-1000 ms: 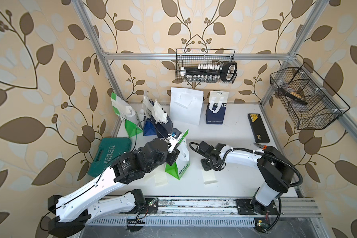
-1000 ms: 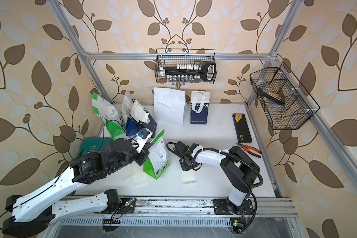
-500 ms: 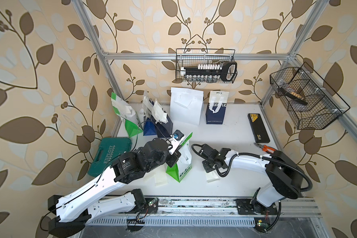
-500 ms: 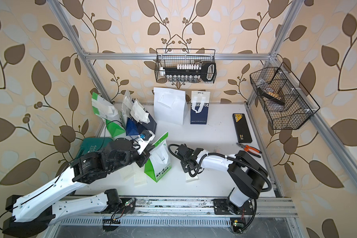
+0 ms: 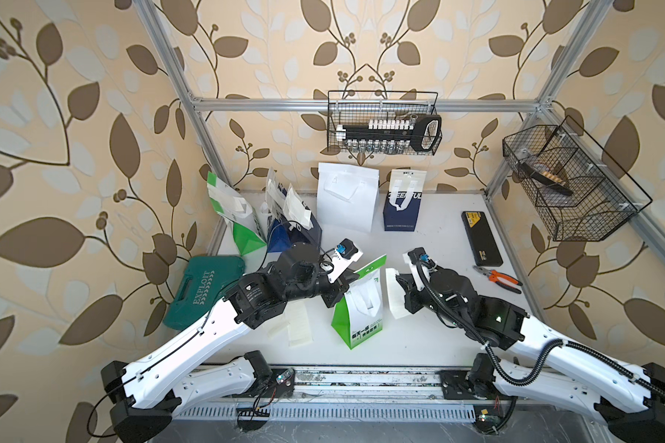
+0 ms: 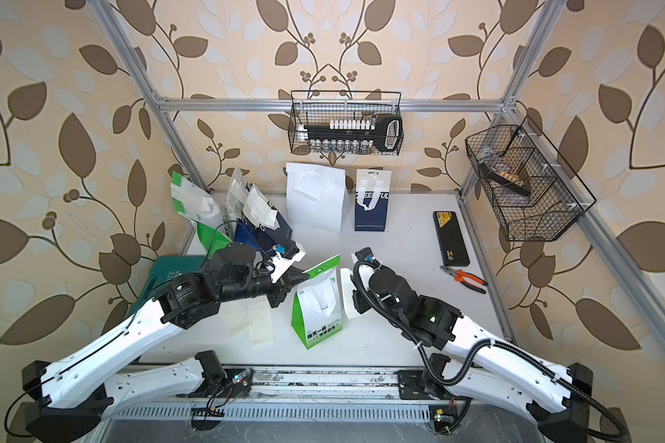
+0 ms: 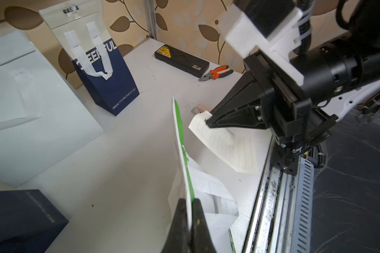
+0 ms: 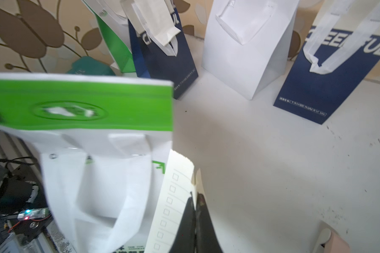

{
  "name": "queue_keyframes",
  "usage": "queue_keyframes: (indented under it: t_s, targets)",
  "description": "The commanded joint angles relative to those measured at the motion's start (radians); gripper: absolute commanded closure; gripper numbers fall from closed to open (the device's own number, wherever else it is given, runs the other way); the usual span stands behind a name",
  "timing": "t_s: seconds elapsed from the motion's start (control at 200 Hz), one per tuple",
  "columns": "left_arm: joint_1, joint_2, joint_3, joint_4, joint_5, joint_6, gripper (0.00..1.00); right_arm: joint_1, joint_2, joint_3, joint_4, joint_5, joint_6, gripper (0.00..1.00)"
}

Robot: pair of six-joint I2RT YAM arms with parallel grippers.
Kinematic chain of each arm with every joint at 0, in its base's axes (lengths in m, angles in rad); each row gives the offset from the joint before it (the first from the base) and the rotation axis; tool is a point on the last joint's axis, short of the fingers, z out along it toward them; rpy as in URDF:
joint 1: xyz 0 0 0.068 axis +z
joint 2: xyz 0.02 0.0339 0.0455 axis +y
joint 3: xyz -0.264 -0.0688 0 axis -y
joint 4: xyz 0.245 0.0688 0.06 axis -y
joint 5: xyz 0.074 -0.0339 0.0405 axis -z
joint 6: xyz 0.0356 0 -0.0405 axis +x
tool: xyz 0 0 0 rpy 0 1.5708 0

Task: Staple the receipts to the bags
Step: Pick up the receipt from the center of the board, then place the takeout bag at the center of the board.

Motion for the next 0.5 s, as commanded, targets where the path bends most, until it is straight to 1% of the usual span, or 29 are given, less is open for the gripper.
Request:
queue_keyframes:
  t_s: [0.0,0.105,0.19,0.25,0.3,0.495]
  targets:
    - [0.019,0.02,-0.028,0.1,0.112,0.02,1.0,0.023,-0.017,0.004,0.053,0.019,-0.066,1.0]
    - [0.026,0.04,-0.045,0.154,0.062,0.023,1.0,0.025,-0.027,0.006,0.052,0.062,-0.086,1.0]
    - [0.028,0.06,-0.021,0.179,0.052,0.026,1.0,0.025,-0.045,0.0,0.05,0.071,-0.087,1.0]
    - [0.029,0.07,-0.007,0.167,0.066,0.029,1.0,0.026,-0.057,-0.007,0.047,0.065,-0.086,1.0]
    - [0.029,0.071,-0.013,0.152,0.056,0.03,1.0,0.026,-0.066,-0.012,0.031,0.073,-0.078,1.0]
    - [0.028,0.037,-0.076,0.149,0.023,0.001,1.0,0.026,-0.115,-0.061,0.025,0.084,-0.063,1.0]
